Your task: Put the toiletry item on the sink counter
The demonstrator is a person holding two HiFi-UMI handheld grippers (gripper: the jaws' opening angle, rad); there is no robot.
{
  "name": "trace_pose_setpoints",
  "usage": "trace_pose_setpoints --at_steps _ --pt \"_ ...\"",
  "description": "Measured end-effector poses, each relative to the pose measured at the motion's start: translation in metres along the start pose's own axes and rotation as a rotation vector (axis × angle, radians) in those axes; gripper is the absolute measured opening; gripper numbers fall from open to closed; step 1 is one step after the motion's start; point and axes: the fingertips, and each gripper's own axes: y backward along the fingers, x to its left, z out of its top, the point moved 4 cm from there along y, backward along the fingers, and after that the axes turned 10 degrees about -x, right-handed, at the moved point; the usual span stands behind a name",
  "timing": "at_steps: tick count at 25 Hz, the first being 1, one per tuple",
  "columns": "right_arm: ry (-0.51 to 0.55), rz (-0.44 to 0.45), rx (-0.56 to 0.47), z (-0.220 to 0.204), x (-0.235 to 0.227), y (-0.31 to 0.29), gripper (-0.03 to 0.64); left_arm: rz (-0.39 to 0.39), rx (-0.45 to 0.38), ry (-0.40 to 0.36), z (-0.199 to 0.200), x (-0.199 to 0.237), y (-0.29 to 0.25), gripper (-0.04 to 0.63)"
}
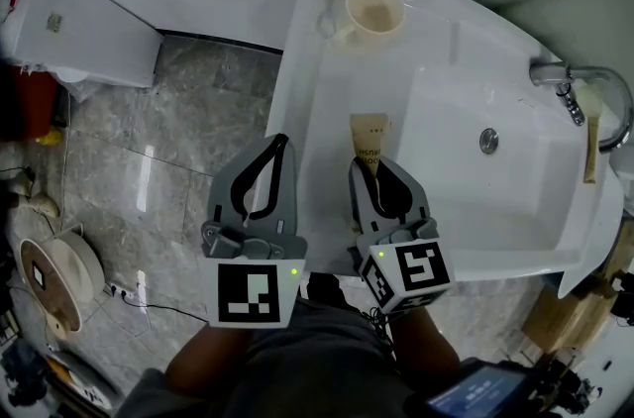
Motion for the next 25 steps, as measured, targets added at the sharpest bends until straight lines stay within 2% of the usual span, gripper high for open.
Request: trace_pose_setpoints --at_steps 10,15,25 --pt "0.003 0.006 0.013 -0.003 0.002 -0.003 0.074 0.005 0.002 0.008 -0.001 0.002 -0.001 0.012" --pt "-0.004 0.003 0.03 -0.006 0.002 -0.003 0.098 0.0 0.003 0.001 0.0 0.002 0.0 0.012" --pt "0.009 0.018 0.002 0.004 0.007 0.004 0.098 0.009 -0.031 0.004 0.01 -0.003 0.007 0.012"
